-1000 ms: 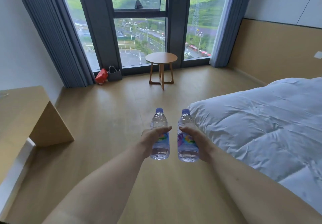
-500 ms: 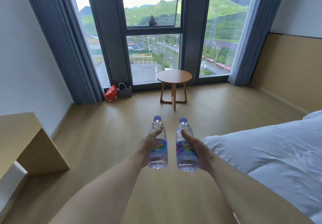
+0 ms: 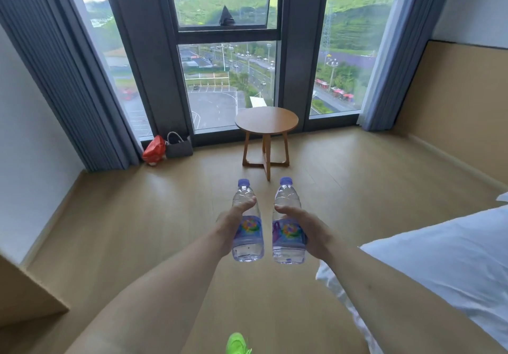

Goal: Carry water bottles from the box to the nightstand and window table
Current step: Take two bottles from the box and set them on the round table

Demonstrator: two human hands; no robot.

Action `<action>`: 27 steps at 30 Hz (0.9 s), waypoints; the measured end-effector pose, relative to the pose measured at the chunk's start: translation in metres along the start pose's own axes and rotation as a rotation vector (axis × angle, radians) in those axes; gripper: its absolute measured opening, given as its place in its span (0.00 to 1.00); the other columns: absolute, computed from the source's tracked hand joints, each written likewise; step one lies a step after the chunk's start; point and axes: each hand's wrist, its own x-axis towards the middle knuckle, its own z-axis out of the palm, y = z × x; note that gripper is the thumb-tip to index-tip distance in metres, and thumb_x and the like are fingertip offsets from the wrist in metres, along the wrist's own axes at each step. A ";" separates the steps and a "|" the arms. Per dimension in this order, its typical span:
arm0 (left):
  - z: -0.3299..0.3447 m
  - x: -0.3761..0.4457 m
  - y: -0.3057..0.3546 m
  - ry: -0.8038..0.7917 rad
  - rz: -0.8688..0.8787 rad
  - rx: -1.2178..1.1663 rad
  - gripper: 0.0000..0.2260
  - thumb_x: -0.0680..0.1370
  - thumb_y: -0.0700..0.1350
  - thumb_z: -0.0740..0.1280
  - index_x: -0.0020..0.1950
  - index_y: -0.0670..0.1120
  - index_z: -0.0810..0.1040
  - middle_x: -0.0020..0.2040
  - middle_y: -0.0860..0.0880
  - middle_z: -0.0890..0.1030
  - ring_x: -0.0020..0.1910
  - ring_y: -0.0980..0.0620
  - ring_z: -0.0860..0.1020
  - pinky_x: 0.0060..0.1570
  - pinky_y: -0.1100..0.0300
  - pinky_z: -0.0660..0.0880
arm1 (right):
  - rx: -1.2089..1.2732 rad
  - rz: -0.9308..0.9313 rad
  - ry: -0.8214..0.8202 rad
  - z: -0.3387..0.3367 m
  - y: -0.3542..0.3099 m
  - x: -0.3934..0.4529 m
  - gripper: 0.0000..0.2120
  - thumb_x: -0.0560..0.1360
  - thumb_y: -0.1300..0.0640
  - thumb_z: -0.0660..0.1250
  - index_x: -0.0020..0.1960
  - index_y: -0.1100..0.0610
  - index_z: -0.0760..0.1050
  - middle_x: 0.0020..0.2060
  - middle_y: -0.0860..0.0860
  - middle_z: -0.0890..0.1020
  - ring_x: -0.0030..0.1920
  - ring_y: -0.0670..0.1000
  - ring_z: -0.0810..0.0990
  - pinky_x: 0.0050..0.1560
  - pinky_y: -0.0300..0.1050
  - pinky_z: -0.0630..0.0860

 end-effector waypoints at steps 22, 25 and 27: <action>0.025 0.444 0.244 -0.222 -0.089 0.077 0.30 0.73 0.58 0.76 0.70 0.45 0.74 0.58 0.38 0.85 0.54 0.37 0.85 0.51 0.45 0.84 | 0.162 0.086 0.033 -0.091 -0.198 0.442 0.39 0.68 0.42 0.80 0.70 0.62 0.73 0.61 0.65 0.83 0.57 0.65 0.84 0.54 0.58 0.83; 0.037 0.509 0.276 -0.200 -0.117 0.013 0.27 0.76 0.63 0.71 0.64 0.43 0.78 0.53 0.38 0.87 0.48 0.38 0.87 0.41 0.49 0.84 | 0.163 0.119 -0.026 -0.114 -0.229 0.505 0.40 0.67 0.40 0.81 0.69 0.63 0.74 0.59 0.65 0.83 0.57 0.65 0.85 0.49 0.56 0.84; 0.048 0.551 0.306 -0.182 -0.132 0.026 0.26 0.78 0.65 0.68 0.59 0.43 0.78 0.46 0.40 0.88 0.42 0.41 0.87 0.34 0.53 0.83 | 0.114 0.129 -0.082 -0.133 -0.256 0.546 0.39 0.67 0.42 0.82 0.68 0.61 0.74 0.59 0.63 0.84 0.57 0.64 0.85 0.49 0.55 0.83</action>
